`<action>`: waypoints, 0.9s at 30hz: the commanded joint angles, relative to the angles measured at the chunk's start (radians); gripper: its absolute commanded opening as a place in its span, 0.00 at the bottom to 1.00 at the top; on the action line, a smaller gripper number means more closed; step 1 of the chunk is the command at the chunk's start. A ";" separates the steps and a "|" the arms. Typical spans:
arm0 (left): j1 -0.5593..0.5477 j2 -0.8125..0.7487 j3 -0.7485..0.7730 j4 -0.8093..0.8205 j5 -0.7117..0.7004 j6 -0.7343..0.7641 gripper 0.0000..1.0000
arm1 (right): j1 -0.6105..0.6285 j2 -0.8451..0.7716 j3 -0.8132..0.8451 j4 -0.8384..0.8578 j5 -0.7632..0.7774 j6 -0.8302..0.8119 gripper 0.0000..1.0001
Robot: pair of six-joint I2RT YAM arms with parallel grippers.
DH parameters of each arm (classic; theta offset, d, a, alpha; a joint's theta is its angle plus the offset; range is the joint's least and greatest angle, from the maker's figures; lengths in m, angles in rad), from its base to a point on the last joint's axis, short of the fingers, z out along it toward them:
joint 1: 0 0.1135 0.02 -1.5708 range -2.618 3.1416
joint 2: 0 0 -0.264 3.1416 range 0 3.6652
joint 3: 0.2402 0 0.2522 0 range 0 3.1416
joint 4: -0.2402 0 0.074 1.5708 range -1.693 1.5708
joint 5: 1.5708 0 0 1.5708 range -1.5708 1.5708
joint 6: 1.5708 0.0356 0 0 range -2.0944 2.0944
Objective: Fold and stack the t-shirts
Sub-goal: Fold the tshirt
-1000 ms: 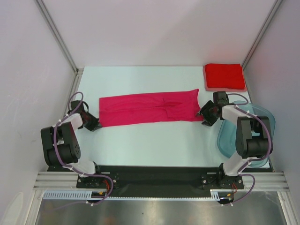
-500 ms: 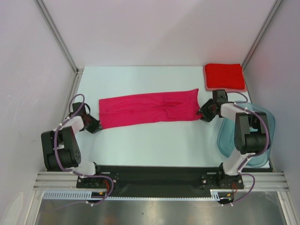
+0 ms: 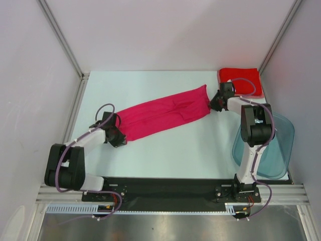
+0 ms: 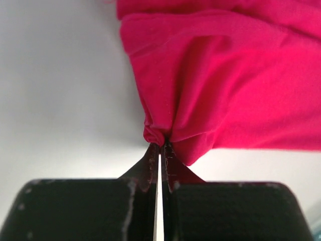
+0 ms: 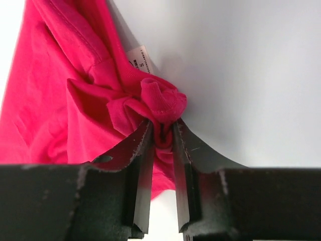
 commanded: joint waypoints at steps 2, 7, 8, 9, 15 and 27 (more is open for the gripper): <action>-0.129 -0.094 -0.171 -0.091 0.002 -0.146 0.00 | 0.022 0.122 0.149 0.113 0.079 -0.070 0.25; -0.201 -0.190 -0.288 -0.060 -0.009 -0.192 0.00 | 0.044 0.280 0.315 0.179 0.076 -0.116 0.26; -0.247 -0.201 -0.302 -0.049 -0.009 -0.198 0.00 | 0.053 0.301 0.385 0.174 0.079 -0.125 0.26; -0.274 -0.209 -0.306 -0.042 -0.009 -0.219 0.00 | 0.056 0.330 0.421 0.163 0.079 -0.127 0.27; -0.530 -0.152 -0.227 0.012 0.065 -0.301 0.01 | 0.062 0.481 0.629 0.160 0.061 -0.050 0.28; -0.805 -0.029 -0.058 0.092 0.200 -0.290 0.25 | 0.054 0.679 1.033 -0.050 -0.045 -0.025 0.43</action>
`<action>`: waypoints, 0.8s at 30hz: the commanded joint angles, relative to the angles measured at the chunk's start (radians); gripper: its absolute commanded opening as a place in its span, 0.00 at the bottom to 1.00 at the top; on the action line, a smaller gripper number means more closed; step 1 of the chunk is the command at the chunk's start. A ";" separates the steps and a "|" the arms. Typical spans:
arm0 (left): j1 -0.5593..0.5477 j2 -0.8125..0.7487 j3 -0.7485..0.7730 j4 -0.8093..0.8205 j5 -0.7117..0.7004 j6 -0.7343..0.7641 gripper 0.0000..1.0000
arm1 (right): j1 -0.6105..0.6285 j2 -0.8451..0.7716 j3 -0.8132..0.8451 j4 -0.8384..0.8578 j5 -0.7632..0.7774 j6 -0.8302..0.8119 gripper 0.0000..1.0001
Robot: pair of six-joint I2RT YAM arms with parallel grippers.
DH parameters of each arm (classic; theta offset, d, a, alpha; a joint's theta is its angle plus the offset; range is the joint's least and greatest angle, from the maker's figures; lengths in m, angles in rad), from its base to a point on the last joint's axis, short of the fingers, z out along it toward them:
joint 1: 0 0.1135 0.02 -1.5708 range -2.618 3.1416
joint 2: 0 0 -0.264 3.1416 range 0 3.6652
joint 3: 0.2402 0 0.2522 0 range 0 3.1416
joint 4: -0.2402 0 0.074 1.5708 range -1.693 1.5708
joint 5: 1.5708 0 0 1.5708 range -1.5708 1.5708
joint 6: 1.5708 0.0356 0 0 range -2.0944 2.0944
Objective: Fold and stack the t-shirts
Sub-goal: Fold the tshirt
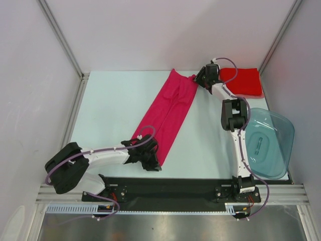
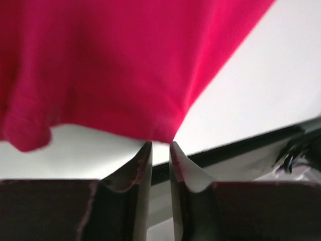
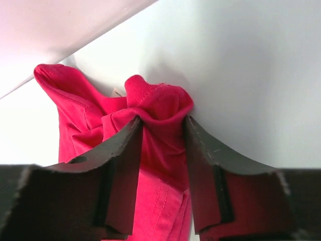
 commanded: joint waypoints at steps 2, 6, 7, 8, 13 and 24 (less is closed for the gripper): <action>-0.050 -0.010 0.056 0.010 0.083 0.047 0.33 | -0.026 0.036 0.124 -0.136 -0.038 -0.026 0.48; -0.073 -0.035 0.151 -0.023 0.086 0.146 0.46 | -0.049 -0.033 0.091 -0.208 -0.069 -0.049 0.58; -0.073 -0.062 0.170 -0.037 0.086 0.164 0.47 | -0.051 -0.049 0.086 -0.228 -0.072 -0.072 0.59; -0.073 -0.084 0.211 -0.067 0.070 0.207 0.53 | -0.055 -0.082 0.081 -0.252 -0.068 -0.085 0.61; -0.003 -0.196 0.326 -0.208 0.020 0.350 0.63 | -0.057 -0.200 -0.015 -0.367 -0.080 -0.134 0.68; 0.536 -0.297 0.345 -0.386 0.140 0.687 0.61 | -0.049 -0.417 -0.385 -0.150 -0.152 -0.091 0.64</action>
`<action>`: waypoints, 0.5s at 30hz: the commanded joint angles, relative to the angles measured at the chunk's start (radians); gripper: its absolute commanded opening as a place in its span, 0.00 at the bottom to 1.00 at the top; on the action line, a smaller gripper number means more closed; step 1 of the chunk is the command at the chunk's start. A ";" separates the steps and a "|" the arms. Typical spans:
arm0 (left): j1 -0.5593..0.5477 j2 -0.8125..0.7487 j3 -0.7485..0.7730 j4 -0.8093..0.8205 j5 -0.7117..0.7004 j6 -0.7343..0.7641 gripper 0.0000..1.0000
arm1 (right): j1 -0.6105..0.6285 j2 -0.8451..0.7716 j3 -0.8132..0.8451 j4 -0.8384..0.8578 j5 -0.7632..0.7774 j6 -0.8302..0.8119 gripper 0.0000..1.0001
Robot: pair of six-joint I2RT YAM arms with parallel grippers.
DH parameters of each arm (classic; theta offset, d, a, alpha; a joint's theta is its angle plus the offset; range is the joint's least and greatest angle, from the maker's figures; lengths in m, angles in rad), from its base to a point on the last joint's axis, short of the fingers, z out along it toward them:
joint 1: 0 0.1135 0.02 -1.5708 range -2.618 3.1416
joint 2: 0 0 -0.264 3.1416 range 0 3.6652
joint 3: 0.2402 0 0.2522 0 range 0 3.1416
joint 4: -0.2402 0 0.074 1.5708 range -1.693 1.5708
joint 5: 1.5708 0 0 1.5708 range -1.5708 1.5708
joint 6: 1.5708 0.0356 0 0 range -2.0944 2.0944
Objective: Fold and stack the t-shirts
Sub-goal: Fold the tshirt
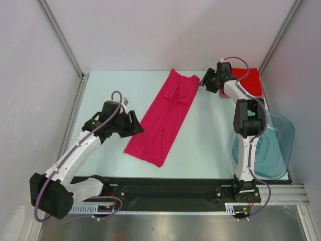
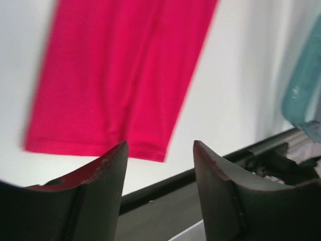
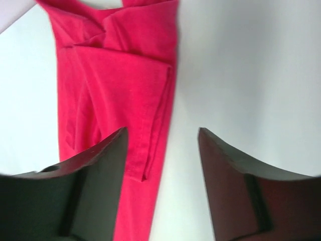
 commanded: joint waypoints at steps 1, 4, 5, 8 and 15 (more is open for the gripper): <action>0.144 -0.016 0.023 -0.131 0.023 0.175 0.58 | 0.011 -0.026 -0.056 0.130 -0.035 0.029 0.61; 0.273 0.013 0.000 -0.165 -0.008 0.204 0.50 | 0.014 0.021 -0.067 0.245 -0.019 0.068 0.57; 0.305 0.024 -0.015 -0.153 0.012 0.213 0.50 | 0.014 0.035 -0.059 0.258 -0.021 0.074 0.57; 0.400 0.076 -0.069 -0.107 0.064 0.233 0.59 | 0.012 0.092 -0.027 0.313 -0.010 0.091 0.57; 0.430 0.258 -0.078 -0.065 0.065 0.275 0.59 | 0.006 0.209 0.100 0.307 -0.022 0.117 0.56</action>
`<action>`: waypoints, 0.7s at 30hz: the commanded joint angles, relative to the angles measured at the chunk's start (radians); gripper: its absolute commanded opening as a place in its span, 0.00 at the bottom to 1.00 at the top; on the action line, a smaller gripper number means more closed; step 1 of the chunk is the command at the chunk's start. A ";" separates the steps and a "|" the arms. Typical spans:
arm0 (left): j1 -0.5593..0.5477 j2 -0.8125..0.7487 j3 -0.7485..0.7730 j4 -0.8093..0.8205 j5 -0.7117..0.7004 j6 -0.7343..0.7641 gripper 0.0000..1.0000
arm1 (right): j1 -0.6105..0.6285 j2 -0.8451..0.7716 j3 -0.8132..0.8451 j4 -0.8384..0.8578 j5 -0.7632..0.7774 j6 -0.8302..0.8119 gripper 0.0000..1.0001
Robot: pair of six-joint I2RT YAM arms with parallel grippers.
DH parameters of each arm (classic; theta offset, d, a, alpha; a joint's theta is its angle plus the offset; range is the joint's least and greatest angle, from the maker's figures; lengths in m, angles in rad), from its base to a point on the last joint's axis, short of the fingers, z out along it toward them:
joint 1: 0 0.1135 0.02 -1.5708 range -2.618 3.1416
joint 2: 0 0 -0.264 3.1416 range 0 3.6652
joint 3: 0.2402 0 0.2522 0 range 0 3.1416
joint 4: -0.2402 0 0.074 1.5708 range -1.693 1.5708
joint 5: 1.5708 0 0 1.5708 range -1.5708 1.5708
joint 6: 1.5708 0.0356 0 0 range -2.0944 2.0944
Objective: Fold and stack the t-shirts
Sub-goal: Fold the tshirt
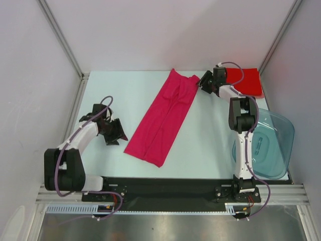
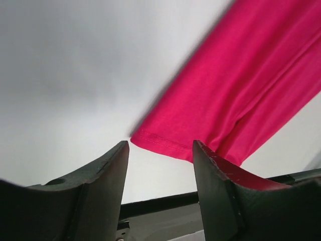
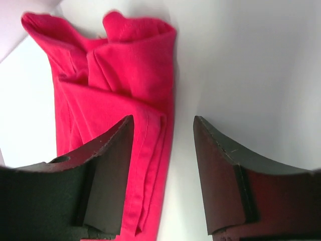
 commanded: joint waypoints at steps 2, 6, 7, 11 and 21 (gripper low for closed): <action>0.007 0.060 0.006 0.020 0.050 0.072 0.58 | -0.004 0.051 0.089 0.022 -0.015 0.031 0.55; 0.008 0.089 -0.006 0.016 0.010 0.089 0.60 | -0.001 0.090 0.118 0.033 -0.045 0.063 0.53; 0.008 0.103 -0.005 0.013 0.013 0.089 0.60 | 0.001 0.097 0.135 0.033 -0.058 0.065 0.52; 0.008 0.190 -0.003 0.016 0.020 0.089 0.57 | 0.010 0.124 0.137 0.042 -0.054 0.080 0.51; 0.007 0.287 -0.071 0.057 0.074 0.005 0.40 | 0.019 0.174 0.187 0.056 -0.003 0.128 0.43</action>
